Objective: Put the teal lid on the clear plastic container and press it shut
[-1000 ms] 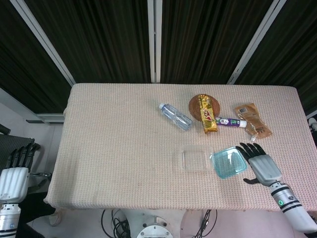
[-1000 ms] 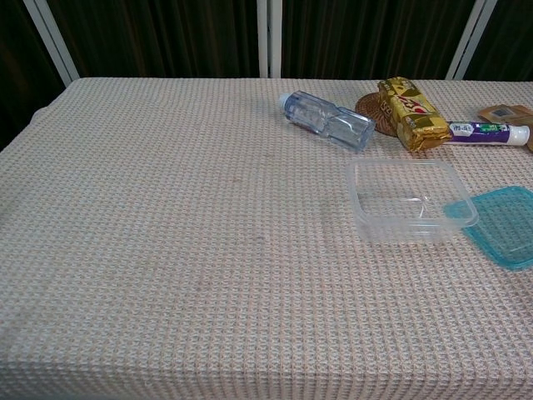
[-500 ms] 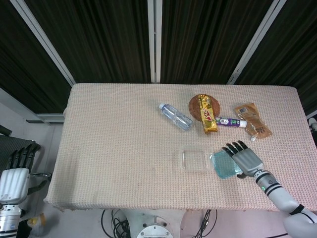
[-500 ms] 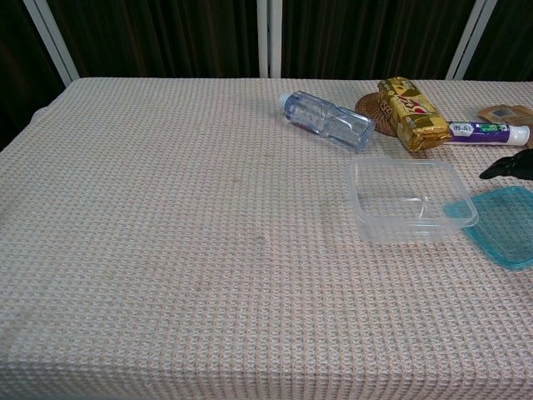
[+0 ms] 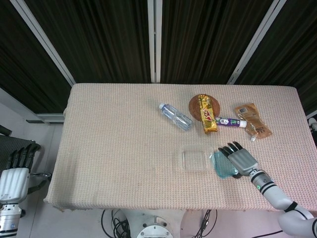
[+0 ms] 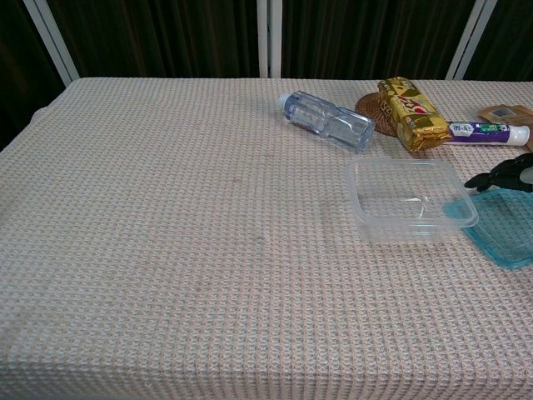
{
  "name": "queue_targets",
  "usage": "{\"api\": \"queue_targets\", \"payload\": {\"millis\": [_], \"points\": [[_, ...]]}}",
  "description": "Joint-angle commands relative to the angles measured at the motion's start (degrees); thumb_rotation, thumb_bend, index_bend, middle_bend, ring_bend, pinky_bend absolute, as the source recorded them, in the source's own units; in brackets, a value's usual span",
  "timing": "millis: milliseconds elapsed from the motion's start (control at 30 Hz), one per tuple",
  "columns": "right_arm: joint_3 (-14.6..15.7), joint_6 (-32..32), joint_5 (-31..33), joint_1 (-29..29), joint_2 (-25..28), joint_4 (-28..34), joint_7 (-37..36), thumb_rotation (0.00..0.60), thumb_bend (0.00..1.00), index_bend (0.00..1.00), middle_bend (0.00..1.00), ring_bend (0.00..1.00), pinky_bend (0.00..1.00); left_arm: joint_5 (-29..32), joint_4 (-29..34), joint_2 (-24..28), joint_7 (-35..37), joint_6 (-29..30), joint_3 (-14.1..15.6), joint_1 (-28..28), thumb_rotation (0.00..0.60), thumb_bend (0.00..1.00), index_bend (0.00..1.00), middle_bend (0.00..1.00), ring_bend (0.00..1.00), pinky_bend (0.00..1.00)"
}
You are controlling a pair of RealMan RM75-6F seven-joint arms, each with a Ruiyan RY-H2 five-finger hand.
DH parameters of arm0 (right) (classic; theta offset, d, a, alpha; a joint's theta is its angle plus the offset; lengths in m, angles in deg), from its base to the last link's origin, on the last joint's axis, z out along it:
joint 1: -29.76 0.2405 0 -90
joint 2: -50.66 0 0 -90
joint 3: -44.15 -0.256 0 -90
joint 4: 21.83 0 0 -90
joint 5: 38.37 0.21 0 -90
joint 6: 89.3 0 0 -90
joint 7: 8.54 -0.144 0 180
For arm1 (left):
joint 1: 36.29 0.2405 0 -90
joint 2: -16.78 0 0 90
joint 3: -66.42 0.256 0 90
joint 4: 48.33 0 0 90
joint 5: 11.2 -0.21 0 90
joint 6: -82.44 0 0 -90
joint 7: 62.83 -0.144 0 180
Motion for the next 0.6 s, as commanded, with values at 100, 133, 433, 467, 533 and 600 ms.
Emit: {"api": "queue_targets", "payload": {"millis": [100, 133, 433, 467, 533, 600], "points": [[0.1, 1.5, -0.5, -0.2, -0.6, -0.7, -1.2, 0.6, 0.04, 0.01, 0.21, 0.0, 0.0, -0.1, -0.2, 0.0, 0.2, 0.0, 0.0, 0.0, 0.6, 0.0, 0.04, 0.0, 0.0, 0.07], [0.1, 2.2, -0.7, -0.4, -0.6, -0.8, -1.7, 0.6, 0.05, 0.02, 0.24, 0.0, 0.0, -0.1, -0.2, 0.0, 0.3, 0.1, 0.0, 0.0, 0.6, 0.0, 0.04, 0.0, 0.0, 0.07], [-0.1, 12.8, -2.2, -5.3, 3.1, 3.5, -6.4, 0.6, 0.07, 0.12, 0.34, 0.0, 0.0, -0.2, -1.1, -0.2, 1.2, -0.3, 0.1, -0.1, 0.6, 0.0, 0.04, 0.0, 0.0, 0.07], [-0.2, 14.3, -2.1, -6.0, 4.0, 5.0, -6.5, 0.6, 0.07, 0.12, 0.34, 0.0, 0.0, -0.3, -1.3, -0.3, 1.3, -0.4, 0.0, -0.2, 0.6, 0.0, 0.04, 0.0, 0.0, 0.07], [-0.5, 16.1, -1.6, -7.0, 5.3, 7.9, -6.2, 0.6, 0.07, 0.12, 0.35, 0.0, 0.0, -0.4, -1.6, -0.4, 1.6, -0.6, 0.0, -0.3, 0.6, 0.0, 0.04, 0.0, 0.0, 0.07], [-1.1, 17.9, -0.3, -8.0, 6.6, 12.0, -4.8, 0.6, 0.07, 0.12, 0.36, 0.0, 0.0, -0.4, -2.1, -0.6, 2.1, -0.8, 0.0, -0.5, 0.6, 0.0, 0.04, 0.0, 0.0, 0.07]]}}
